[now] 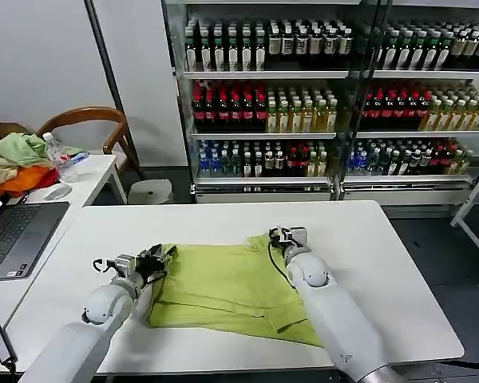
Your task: Fold and organize the clothes.
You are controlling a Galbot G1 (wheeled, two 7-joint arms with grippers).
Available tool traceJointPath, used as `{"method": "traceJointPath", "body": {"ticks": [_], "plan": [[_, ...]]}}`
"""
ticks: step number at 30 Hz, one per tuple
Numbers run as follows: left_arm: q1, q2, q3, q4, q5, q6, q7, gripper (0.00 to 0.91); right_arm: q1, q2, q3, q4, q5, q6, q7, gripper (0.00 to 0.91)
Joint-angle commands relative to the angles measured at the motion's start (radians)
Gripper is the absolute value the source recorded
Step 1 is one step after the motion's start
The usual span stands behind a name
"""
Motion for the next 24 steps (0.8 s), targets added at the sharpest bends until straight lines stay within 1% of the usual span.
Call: {"method": "traceJointPath", "body": {"ticks": [1,7,10,11,13,14,15,17,18,20,24], "plan": [[0.009,0.002,0.000,-0.015,-0.008,0.000,0.009,0.050,0.002,0.005,0.000,0.000,-0.001,-0.003,-0.003,0.000],[0.017,0.001,-0.007,-0.031,-0.026,-0.007,0.013,0.050,-0.018,-0.006,0.004,0.050,0.001,-0.007,0.004,0.000],[0.027,0.006,-0.017,-0.052,-0.041,-0.011,0.011,0.040,-0.046,-0.029,0.009,0.141,0.010,-0.018,0.015,0.000],[0.034,0.011,-0.023,-0.063,-0.045,-0.014,0.012,0.040,-0.076,-0.050,0.013,0.210,0.024,-0.033,0.024,0.000],[0.054,0.018,-0.036,-0.086,-0.051,-0.015,0.011,0.040,-0.102,-0.072,0.015,0.278,0.042,-0.044,0.034,0.000],[0.071,0.024,-0.046,-0.106,-0.057,-0.018,0.011,0.040,-0.122,-0.093,0.021,0.346,0.057,-0.054,0.042,0.000],[0.082,0.028,-0.053,-0.123,-0.060,-0.021,0.011,0.040,-0.138,-0.106,0.024,0.381,0.075,-0.066,0.050,0.000],[0.119,0.035,-0.072,-0.170,-0.064,-0.021,0.009,0.040,-0.152,-0.118,0.029,0.413,0.090,-0.071,0.058,0.000],[0.137,0.038,-0.082,-0.190,-0.064,-0.023,0.009,0.040,-0.185,-0.140,0.041,0.464,0.098,-0.077,0.062,0.000],[0.169,0.044,-0.096,-0.227,-0.071,-0.026,0.009,0.040,-0.218,-0.162,0.054,0.512,0.102,-0.081,0.065,0.000],[0.205,0.047,-0.110,-0.256,-0.068,-0.035,0.002,0.040,-0.292,-0.188,0.075,0.590,0.103,-0.081,0.068,0.000]]}}
